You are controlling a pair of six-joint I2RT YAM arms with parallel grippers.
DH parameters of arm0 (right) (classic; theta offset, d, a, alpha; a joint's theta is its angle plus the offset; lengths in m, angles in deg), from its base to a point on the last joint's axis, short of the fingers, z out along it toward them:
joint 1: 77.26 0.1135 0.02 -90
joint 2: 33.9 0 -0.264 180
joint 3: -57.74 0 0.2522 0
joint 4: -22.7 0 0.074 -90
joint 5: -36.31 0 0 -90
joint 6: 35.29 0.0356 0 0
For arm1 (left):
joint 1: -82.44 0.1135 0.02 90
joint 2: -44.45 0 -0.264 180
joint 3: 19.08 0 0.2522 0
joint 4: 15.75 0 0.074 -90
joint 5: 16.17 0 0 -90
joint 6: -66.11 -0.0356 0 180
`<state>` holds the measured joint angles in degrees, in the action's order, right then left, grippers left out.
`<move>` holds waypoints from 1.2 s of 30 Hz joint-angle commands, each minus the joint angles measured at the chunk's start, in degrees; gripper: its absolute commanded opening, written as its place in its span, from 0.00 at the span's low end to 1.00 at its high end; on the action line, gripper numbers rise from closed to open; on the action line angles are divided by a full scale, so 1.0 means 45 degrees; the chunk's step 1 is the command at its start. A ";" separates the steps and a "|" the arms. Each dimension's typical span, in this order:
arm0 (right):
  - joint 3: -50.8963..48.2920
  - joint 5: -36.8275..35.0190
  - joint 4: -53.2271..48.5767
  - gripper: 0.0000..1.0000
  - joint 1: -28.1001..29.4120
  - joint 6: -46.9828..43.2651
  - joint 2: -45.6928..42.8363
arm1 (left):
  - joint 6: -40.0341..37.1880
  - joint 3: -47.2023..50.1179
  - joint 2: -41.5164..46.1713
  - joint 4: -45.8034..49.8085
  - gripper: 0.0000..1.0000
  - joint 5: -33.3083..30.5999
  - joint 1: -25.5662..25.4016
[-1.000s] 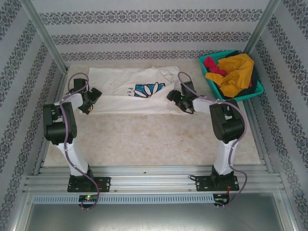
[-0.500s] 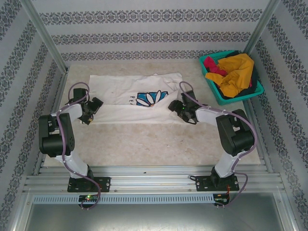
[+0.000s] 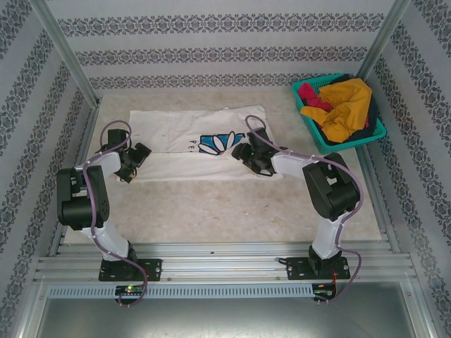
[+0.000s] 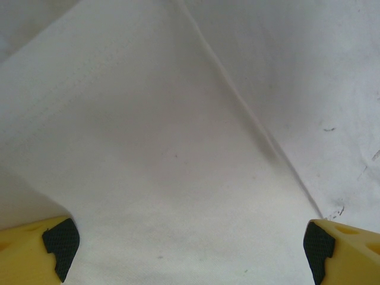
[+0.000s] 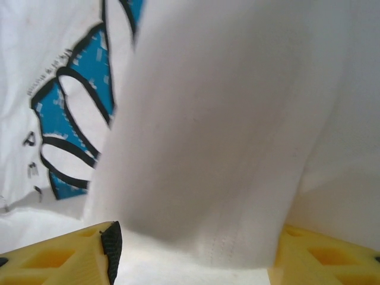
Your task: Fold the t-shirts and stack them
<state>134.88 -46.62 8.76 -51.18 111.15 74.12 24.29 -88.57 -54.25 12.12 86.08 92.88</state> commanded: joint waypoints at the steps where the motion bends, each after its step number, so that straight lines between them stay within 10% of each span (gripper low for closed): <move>1: 0.1073 0.0333 0.0188 0.63 -0.0108 -0.0634 0.0609 | -0.0069 0.0538 -0.0368 0.1535 1.00 -0.0289 -0.0088; 17: 0.6358 0.1430 -0.0718 0.64 -0.0641 -0.1672 0.3355 | -0.0354 0.0507 -0.0003 0.1727 1.00 -0.0418 -0.0073; 36: -0.1995 0.0342 -0.0144 0.72 -0.1864 -0.0883 -0.0432 | -0.0278 0.1914 0.0504 0.2126 1.00 -0.0227 -0.0222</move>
<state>131.36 -42.21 11.47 -57.56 106.23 73.80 23.61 -84.57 -50.79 12.77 86.34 92.53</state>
